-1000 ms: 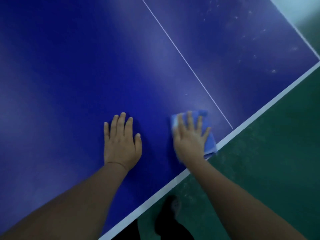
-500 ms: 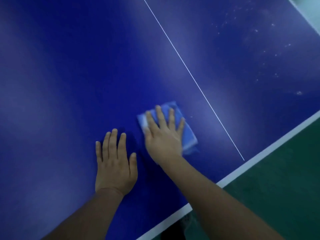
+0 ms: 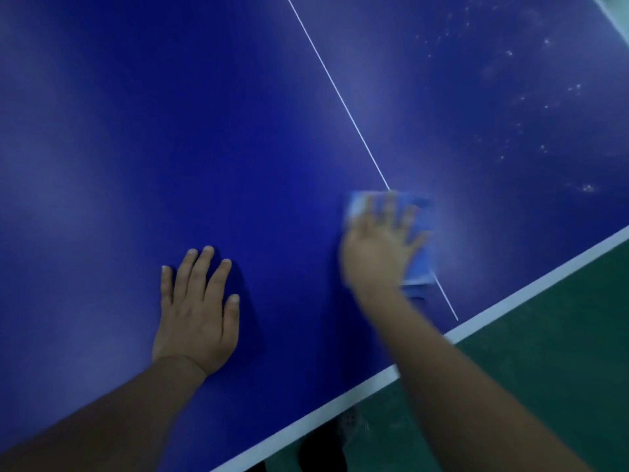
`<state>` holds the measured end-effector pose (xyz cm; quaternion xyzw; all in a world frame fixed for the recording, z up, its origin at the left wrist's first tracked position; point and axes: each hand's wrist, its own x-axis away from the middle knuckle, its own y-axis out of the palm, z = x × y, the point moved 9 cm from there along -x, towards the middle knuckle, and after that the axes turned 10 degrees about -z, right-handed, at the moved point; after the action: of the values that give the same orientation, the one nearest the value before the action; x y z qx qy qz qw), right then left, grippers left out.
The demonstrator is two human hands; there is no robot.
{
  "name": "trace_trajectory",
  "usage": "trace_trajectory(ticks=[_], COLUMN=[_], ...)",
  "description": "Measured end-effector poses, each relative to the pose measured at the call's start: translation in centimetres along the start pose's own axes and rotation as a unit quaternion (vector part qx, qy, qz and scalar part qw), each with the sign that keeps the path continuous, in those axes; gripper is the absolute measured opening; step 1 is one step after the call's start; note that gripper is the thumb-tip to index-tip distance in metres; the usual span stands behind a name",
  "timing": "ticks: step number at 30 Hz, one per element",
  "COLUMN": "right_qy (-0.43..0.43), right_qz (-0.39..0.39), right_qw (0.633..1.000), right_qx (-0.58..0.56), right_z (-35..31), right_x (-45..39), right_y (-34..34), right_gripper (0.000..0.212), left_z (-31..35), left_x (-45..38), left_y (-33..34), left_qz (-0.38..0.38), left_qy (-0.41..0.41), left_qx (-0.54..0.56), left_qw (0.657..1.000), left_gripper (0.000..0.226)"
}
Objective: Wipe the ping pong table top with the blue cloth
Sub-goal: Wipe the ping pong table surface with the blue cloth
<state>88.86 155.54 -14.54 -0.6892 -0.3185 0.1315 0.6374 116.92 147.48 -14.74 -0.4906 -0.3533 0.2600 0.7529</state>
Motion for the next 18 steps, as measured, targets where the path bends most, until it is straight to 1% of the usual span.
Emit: trace_trajectory(ticks=[1, 2, 3, 4, 5, 6, 7, 8, 9, 10, 11, 12, 13, 14, 15, 16, 17, 18], right_qy=[-0.126, -0.236, -0.302, -0.316, -0.282, -0.219, -0.129, -0.027, 0.057, 0.109, 0.136, 0.140, 0.116, 0.056, -0.036, -0.145, -0.246, -0.320], right_qz=[-0.005, -0.028, -0.046, -0.062, -0.062, -0.054, -0.055, -0.064, -0.065, -0.060, -0.047, -0.040, -0.038, -0.032, -0.028, -0.038, -0.061, -0.075], right_qw=[0.992, 0.970, 0.950, 0.944, 0.955, 0.970, 0.985, 0.994, 0.996, 0.992, 0.989, 0.989, 0.992, 0.998, 0.998, 0.987, 0.963, 0.938], right_qx=[0.023, 0.047, 0.063, 0.065, 0.073, 0.091, 0.097, 0.079, 0.036, -0.011, -0.036, -0.037, -0.021, 0.004, 0.034, 0.057, 0.087, 0.109], right_z=[-4.5, -7.0, -7.1, -4.9, -1.1, 3.5, 8.7, 13.8, 17.6, 19.4, 19.4, 17.8, 15.1, 11.5, 7.4, 3.8, 1.4, 0.9], right_x=[2.6, 5.6, 7.4, 7.0, 5.1, 2.8, 0.2, -2.2, -3.7, -4.3, -4.1, -3.3, -1.8, 0.4, 3.3, 7.1, 11.0, 13.6], right_y=[1.5, 2.9, 3.6, 3.4, 2.4, 1.0, -0.5, -2.1, -3.6, -4.5, -4.6, -3.9, -2.8, -1.5, 0.0, 2.2, 3.9, 4.8], right_gripper=[0.052, 0.050, 0.049, 0.049, 0.050, 0.053, 0.056, 0.058, 0.058, 0.057, 0.056, 0.055, 0.054, 0.054, 0.054, 0.054, 0.053, 0.052], left_z=[0.0, 0.1, 0.2, 0.2, 0.1, 0.0, 0.0, 0.0, 0.0, 0.1, 0.2, 0.2, 0.2, 0.3, 0.3, 0.2, 0.2, 0.2], left_x=[0.0, 0.0, 0.1, 0.0, 0.0, 0.0, 0.0, 0.0, 0.0, 0.0, -0.1, -0.1, -0.1, 0.0, 0.1, 0.1, 0.1, 0.0], left_y=[0.0, -0.1, -0.1, -0.1, -0.1, -0.1, 0.0, 0.0, 0.0, 0.0, 0.0, -0.1, -0.2, -0.1, -0.1, -0.1, -0.1, 0.0], left_qz=[0.002, 0.005, 0.008, 0.011, 0.011, 0.009, 0.007, 0.006, 0.006, 0.004, 0.004, 0.005, 0.007, 0.009, 0.010, 0.014, 0.017, 0.017], left_qy=[-0.001, 0.002, 0.006, 0.007, 0.006, 0.005, 0.005, 0.004, 0.003, 0.005, 0.007, 0.006, 0.005, 0.007, 0.007, 0.006, 0.006, 0.008], left_qx=[0.000, 0.001, 0.003, 0.006, 0.009, 0.010, 0.010, 0.010, 0.008, 0.007, 0.005, 0.003, 0.001, -0.001, -0.001, 0.001, 0.000, -0.001], left_qw=[1.000, 1.000, 1.000, 1.000, 1.000, 1.000, 1.000, 1.000, 1.000, 1.000, 1.000, 1.000, 1.000, 1.000, 1.000, 1.000, 1.000, 1.000], left_gripper=[0.061, 0.061, 0.061, 0.061, 0.061, 0.061, 0.061, 0.062, 0.062, 0.063, 0.063, 0.064, 0.064, 0.064, 0.063, 0.063, 0.063, 0.063])
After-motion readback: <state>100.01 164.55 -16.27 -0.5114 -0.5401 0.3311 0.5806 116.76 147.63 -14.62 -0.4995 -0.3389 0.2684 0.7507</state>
